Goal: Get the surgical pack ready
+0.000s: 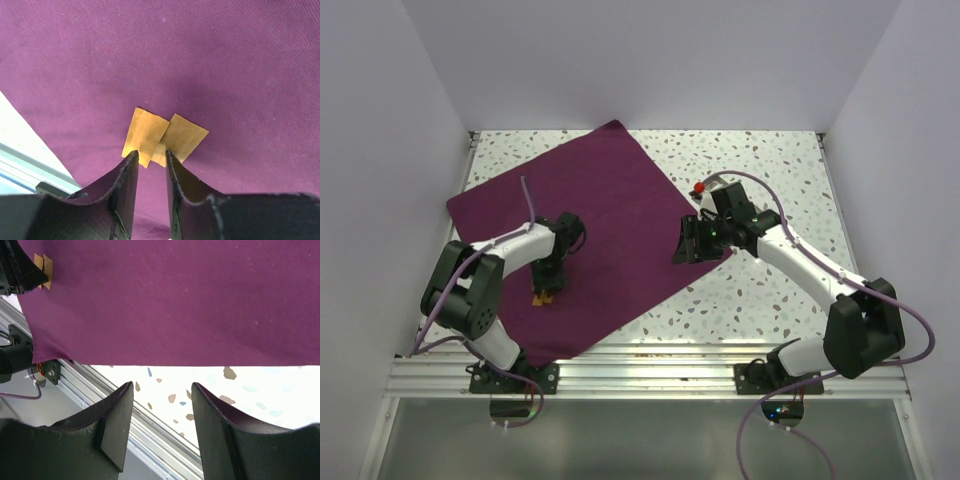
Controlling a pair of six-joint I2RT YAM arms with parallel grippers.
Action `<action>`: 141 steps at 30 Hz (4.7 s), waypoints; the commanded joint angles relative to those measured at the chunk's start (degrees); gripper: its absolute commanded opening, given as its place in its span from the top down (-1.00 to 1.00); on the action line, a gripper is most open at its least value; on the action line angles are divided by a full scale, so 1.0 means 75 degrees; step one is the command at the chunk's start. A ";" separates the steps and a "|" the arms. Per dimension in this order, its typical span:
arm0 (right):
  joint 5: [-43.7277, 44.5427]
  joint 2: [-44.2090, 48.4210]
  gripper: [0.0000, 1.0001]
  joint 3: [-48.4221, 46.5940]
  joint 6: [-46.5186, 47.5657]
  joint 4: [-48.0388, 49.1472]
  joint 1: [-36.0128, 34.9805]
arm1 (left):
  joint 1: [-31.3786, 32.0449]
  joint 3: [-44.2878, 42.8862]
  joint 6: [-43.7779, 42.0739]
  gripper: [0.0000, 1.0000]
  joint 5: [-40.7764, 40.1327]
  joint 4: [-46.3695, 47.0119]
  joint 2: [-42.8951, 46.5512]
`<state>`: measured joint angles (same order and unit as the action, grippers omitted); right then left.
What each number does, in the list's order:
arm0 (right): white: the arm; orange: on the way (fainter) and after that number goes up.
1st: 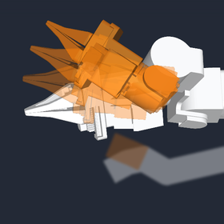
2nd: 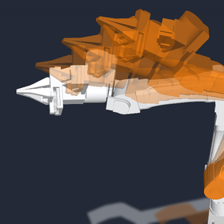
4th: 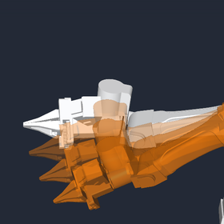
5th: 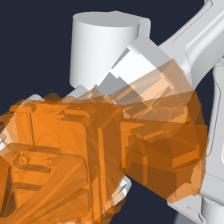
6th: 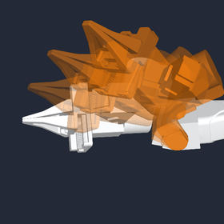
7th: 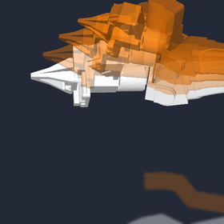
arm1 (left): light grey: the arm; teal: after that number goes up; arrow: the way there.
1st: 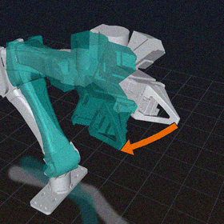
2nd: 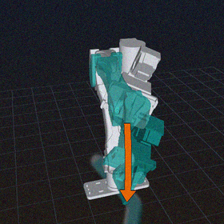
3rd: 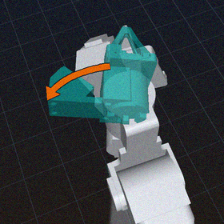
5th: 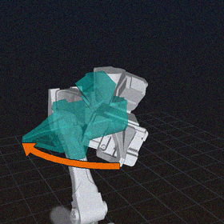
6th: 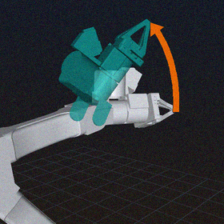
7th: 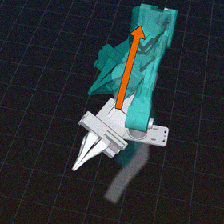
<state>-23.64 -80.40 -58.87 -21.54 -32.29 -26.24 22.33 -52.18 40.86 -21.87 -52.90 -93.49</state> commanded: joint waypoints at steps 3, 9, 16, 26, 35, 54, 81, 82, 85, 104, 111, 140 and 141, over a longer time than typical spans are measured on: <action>-0.0165 0.0208 -0.07 0.0033 0.0130 0.0216 -0.0005 | -0.0234 0.0067 -0.0174 0.40 -0.0096 0.0479 -0.0214; -0.0200 0.0197 -0.06 0.0022 0.0130 0.0228 -0.0005 | -0.0586 0.0137 -0.0327 0.53 0.0079 0.0643 -0.0120; -0.0211 0.0208 -0.05 0.0021 0.0130 0.0240 -0.0005 | -0.0809 0.0219 -0.0538 0.68 0.0361 0.0948 -0.0202; -0.0270 0.0173 -0.03 0.0022 0.0095 0.0309 0.0006 | -0.0868 -0.0026 -0.0574 1.00 0.0537 0.0797 0.0032; -0.0726 -0.0190 0.04 -0.0072 -0.0022 0.0555 -0.0017 | -0.0868 -0.0425 -0.0433 1.00 0.1262 0.0129 0.1250; -0.3364 -0.1890 -0.11 -0.0740 -0.1019 0.2292 -0.0486 | -0.0797 -0.0460 -0.0691 0.63 0.3550 0.0223 0.2775; -0.2790 -0.1573 -0.04 -0.0037 -0.0726 0.1821 -0.0474 | -0.0247 -0.1292 -0.0925 0.38 0.1146 0.0597 -0.0518; -0.2778 -0.1573 -0.04 -0.0026 -0.0726 0.1833 -0.0474 | -0.0235 -0.1281 -0.0925 0.38 0.1146 0.0609 -0.0530; -0.2813 -0.1620 -0.04 -0.0014 -0.0726 0.1868 -0.0474 | -0.0165 -0.1222 -0.0925 0.39 0.1146 0.0644 -0.0671; -0.2837 -0.1561 -0.01 0.0115 -0.0773 0.1997 -0.0474 | -0.0118 -0.0859 -0.0878 0.50 0.1111 0.0597 -0.0671; -0.2825 -0.1585 0.00 0.0104 -0.0796 0.2021 -0.0474 | -0.0118 -0.0659 -0.0878 0.65 0.1134 0.0714 -0.0601; -0.5178 -0.1714 -0.40 0.0209 -0.2599 0.5476 -0.0568 | -0.0071 -0.0603 -0.0306 1.00 0.7236 0.3241 0.2703; -0.5285 -0.1690 -0.46 0.0209 -0.2705 0.5605 -0.0603 | -0.0071 -0.0508 -0.0211 1.00 0.7449 0.3501 0.2924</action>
<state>-56.29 -94.87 -57.63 -36.45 -0.71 -30.11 21.52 -58.30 36.36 21.71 -37.08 -75.33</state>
